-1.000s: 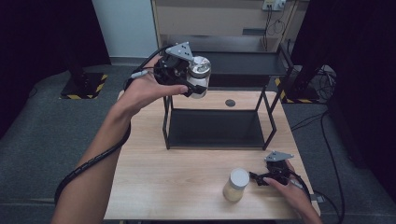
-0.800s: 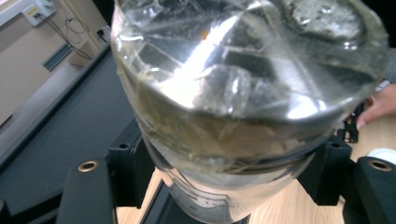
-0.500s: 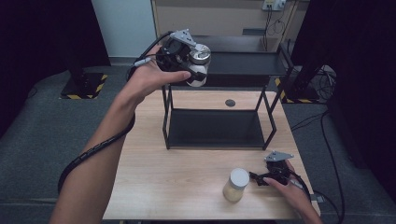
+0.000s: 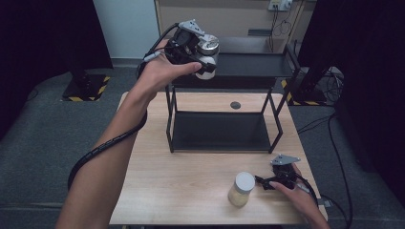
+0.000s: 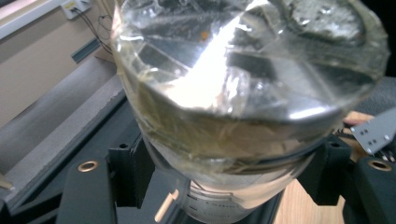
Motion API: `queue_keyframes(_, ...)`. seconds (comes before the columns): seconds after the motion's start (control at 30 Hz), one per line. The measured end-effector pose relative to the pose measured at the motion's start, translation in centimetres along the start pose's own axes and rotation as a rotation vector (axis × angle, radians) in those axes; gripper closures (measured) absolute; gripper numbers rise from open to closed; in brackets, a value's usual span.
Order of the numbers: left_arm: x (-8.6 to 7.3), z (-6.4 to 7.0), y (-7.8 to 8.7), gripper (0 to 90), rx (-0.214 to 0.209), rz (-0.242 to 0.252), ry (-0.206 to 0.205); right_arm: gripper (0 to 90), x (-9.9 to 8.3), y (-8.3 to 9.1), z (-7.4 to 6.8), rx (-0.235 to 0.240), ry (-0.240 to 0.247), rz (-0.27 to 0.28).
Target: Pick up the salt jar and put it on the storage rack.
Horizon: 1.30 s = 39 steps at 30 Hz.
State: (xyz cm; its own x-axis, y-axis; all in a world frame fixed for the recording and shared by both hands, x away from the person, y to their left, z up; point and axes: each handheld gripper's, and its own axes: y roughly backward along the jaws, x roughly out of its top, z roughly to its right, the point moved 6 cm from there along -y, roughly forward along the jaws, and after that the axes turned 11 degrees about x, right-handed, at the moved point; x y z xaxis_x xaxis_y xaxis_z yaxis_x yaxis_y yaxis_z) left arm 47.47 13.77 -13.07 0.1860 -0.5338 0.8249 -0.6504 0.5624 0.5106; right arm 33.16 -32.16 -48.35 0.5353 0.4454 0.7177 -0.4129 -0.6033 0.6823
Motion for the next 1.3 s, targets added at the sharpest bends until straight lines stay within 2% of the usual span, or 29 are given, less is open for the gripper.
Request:
queue_keyframes(0.03, 0.4, 0.1, -0.2, 29.6, 0.022, -0.007, 0.007, 1.5, 0.0, 0.0, 0.0, 0.001, -0.002, -0.001)
queue_keyframes(0.17, 0.9, 0.3, -0.4, 29.6, 0.055, -0.019, 0.022, 1.5, 0.0, 0.0, 0.0, 0.000, 0.000, 0.000)
queue_keyframes(0.27, 0.9, 0.3, -0.7, 29.6, 0.075, -0.005, 0.063, 1.5, 0.0, 0.0, 0.0, 0.001, -0.001, 0.000)
queue_keyframes(0.4, 1.3, 0.4, -1.2, 29.6, 0.103, -0.018, 0.067, 1.5, 0.0, 0.0, 0.0, 0.001, 0.000, 0.000)
queue_keyframes(0.83, 1.9, 0.3, -3.1, 29.6, 0.131, -0.060, 0.089, 1.5, 0.0, 0.1, 0.0, 0.003, 0.003, -0.001)
queue_keyframes(1.1, 1.4, -0.4, -4.2, 29.6, 0.147, -0.075, 0.122, 1.5, 0.0, 0.1, 0.0, 0.003, 0.004, -0.001)
queue_keyframes(1.3, 1.0, -0.8, -4.8, 29.6, 0.144, -0.080, 0.138, 1.5, 0.0, 0.1, 0.0, 0.003, 0.003, -0.001)
